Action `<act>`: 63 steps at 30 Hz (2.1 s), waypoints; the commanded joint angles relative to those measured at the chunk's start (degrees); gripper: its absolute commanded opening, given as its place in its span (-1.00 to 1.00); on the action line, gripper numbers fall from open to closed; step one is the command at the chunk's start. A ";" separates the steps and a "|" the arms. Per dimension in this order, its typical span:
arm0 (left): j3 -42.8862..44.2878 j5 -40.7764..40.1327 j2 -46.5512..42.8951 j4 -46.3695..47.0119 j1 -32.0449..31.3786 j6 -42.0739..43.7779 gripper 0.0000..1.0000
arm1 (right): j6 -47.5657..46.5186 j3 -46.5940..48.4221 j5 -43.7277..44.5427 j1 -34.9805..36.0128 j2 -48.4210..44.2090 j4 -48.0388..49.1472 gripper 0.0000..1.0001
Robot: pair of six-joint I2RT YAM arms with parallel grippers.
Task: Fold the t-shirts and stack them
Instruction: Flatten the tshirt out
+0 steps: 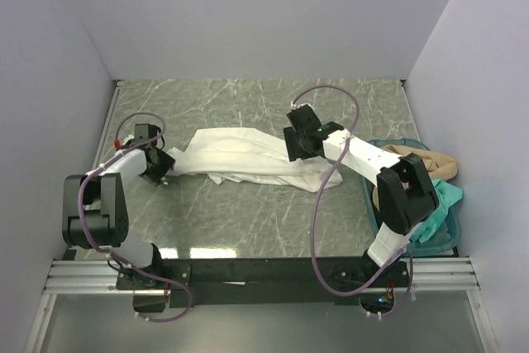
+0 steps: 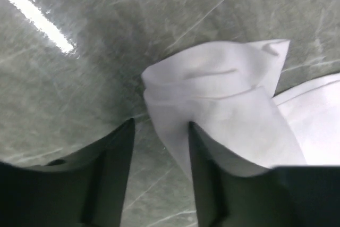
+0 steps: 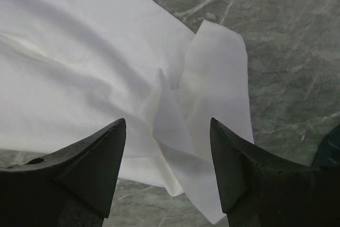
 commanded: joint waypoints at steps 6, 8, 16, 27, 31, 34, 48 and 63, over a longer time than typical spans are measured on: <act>5.57 0.16 5.70 4.96 0.12 2.64 -0.99 | 0.03 0.14 4.56 -0.77 2.75 -0.10 -0.23; 5.67 0.60 5.45 6.88 0.12 4.05 -0.99 | -0.23 0.05 4.39 -1.38 2.75 0.08 -0.24; 2.94 0.86 -1.14 10.67 0.12 4.93 -0.99 | -1.55 -2.84 -3.86 -1.47 2.57 1.48 -0.08; 0.04 1.57 -2.55 11.11 0.03 5.28 -0.99 | -1.64 -5.05 -7.39 -1.56 2.83 3.60 -0.03; 0.31 0.07 -3.61 9.97 0.03 5.37 -0.99 | -0.41 -5.48 -3.08 -1.56 2.48 2.46 -0.22; 0.22 -0.28 -5.10 9.62 0.03 5.28 -0.99 | 1.08 -6.19 -1.50 -1.65 1.96 1.14 -0.60; 6.45 -3.52 -24.68 0.85 -2.26 1.77 -0.99 | 5.48 -4.00 6.23 -0.41 -25.36 -4.14 -1.00; 36.68 -12.58 -48.34 -10.85 -2.35 6.50 -0.99 | 3.38 12.26 1.94 -0.07 -55.25 -10.90 -1.00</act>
